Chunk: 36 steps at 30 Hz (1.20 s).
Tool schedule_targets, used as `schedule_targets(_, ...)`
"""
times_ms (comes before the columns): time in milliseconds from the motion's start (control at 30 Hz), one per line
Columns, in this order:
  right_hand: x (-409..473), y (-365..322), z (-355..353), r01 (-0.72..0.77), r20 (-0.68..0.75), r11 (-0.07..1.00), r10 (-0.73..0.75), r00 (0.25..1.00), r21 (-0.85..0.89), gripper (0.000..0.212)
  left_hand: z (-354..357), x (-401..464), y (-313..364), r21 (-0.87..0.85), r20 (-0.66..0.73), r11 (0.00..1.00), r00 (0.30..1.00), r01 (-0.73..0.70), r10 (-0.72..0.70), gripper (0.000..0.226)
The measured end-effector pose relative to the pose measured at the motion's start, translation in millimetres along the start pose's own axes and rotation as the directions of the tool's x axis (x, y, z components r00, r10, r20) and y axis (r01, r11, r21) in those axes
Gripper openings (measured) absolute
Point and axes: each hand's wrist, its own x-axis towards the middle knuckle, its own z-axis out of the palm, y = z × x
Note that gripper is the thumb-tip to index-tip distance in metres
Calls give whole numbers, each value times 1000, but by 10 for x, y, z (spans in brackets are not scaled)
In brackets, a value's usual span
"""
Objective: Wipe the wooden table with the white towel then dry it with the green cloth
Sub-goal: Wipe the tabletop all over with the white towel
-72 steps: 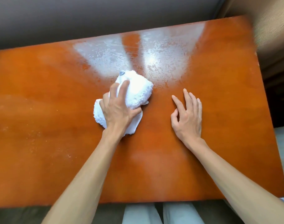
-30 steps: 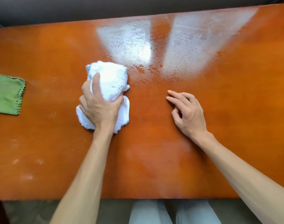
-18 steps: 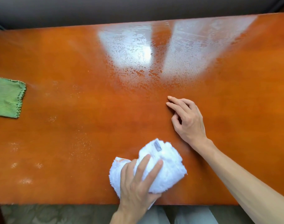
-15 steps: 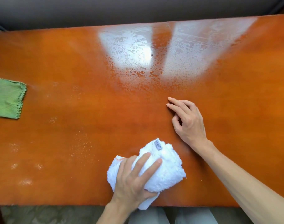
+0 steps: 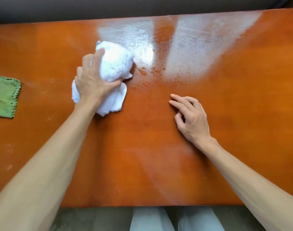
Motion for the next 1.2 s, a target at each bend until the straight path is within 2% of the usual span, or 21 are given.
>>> schedule_targets(67, 6, -3, 0, -5, 2, 1000, 5, 1000, -2, 40, 23, 18, 152, 51, -24, 996, 997, 76, -75, 91)
schedule_targets(133, 11, -6, -2, -3, -2, 1000, 3, 1000, -1, 40, 24, -94, 235, 46, -5, 997, 998, 64, -64, 89)
schedule_targets(233, 11, 1, -11, -4, -4, 1000, 4, 1000, -9, 40, 50, -470, 278, -27, 58, 994, 992, -110, 112, 87)
schedule_targets(400, 23, 3, -2, 2, 2, 1000, -2, 1000, -11, 41, 118, -1632, 367, -168, 101, 925, 928, -340, 359, 91)
schedule_targets(567, 17, -5, -19, 0, 8, 1000, 1, 1000, -17, 40, 67, -2626, 255, -202, 193, 875, 858, -439, 475, 89)
schedule_targets(633, 16, -7, -23, -3, 15, 1000, 3, 1000, -20, 40, 32, -2663, 134, -190, 216, 858, 832, -478, 511, 97)
schedule_targets(733, 12, -5, -14, -4, 11, 1000, 4, 1000, -15, 41, 21, -2475, -5, -184, 175, 831, 815, -525, 553, 94)
schedule_targets(800, 3, -1, -8, -4, 3, 1000, 4, 1000, -17, 41, 9, -2294, -75, -169, 123, 855, 850, -491, 513, 88)
schedule_targets(933, -1, 0, -1, 1, -4, 1000, -1, 1000, -21, 43, -98, -1677, -211, -92, 75, 956, 956, -278, 285, 93)
schedule_targets(1000, 2, 7, -1, 7, -15, 1000, -8, 1000, -27, 44, -143, -1262, -244, -78, 82, 976, 974, -204, 210, 96)
schedule_targets(1200, 1, 17, -5, 12, -11, 1000, -12, 1000, -27, 45, -98, -123, -17, -43, 100, 993, 988, -110, 113, 95)
